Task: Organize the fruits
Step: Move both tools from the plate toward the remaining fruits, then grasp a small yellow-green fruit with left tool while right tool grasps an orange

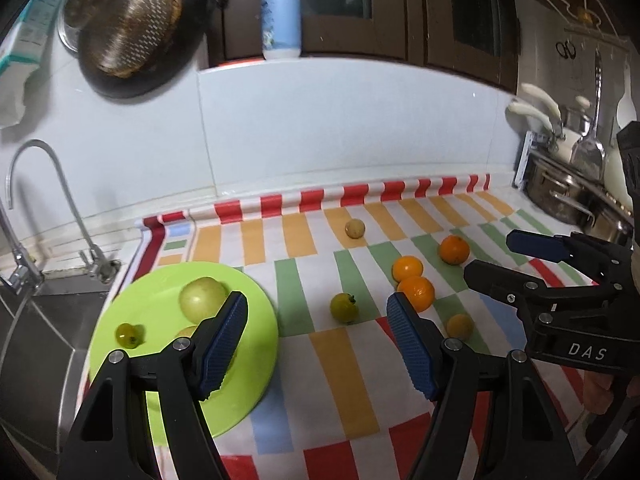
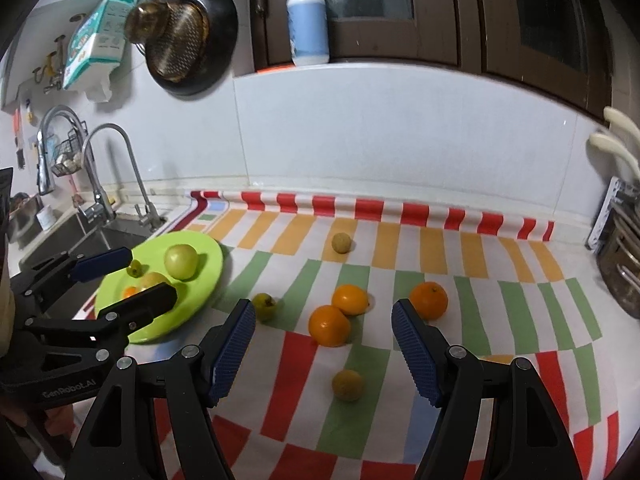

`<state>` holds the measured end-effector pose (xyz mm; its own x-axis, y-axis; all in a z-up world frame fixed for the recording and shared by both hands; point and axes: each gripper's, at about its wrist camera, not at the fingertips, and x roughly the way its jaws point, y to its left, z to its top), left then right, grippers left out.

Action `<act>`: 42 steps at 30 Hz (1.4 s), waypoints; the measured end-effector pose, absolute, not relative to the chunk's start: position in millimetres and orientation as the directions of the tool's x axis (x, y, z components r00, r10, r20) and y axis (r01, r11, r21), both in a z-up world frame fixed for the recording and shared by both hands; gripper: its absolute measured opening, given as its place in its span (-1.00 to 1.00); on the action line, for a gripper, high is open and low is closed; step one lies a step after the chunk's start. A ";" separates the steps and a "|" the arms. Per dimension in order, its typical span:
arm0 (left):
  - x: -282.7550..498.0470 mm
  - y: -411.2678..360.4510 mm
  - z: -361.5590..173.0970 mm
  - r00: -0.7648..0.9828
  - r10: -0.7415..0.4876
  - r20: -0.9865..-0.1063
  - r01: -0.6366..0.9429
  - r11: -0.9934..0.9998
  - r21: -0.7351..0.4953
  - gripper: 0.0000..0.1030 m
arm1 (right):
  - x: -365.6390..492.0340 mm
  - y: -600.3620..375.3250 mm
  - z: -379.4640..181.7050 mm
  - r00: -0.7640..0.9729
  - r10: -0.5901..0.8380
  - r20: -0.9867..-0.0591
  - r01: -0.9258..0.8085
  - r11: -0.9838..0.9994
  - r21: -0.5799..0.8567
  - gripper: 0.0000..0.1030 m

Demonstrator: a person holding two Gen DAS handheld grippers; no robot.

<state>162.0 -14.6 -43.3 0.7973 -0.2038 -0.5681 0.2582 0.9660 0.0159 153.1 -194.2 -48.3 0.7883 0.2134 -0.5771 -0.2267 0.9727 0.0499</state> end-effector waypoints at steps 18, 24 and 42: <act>221.7 -39.2 -92.3 0.696 -0.235 -0.678 0.354 0.934 0.040 0.19 | 207.8 -194.1 -103.3 0.680 0.260 -0.686 -0.232 0.963 0.135 0.16; 239.6 -45.6 -105.0 0.648 -0.244 -0.722 0.369 0.929 0.017 0.09 | 218.7 -195.5 -117.5 0.648 0.265 -0.714 -0.227 0.962 0.151 0.11; 249.5 -50.2 -113.5 0.603 -0.259 -0.754 0.388 0.922 -0.007 -0.44 | 229.6 -195.7 -132.2 0.588 0.317 -0.745 -0.242 0.947 0.212 -0.20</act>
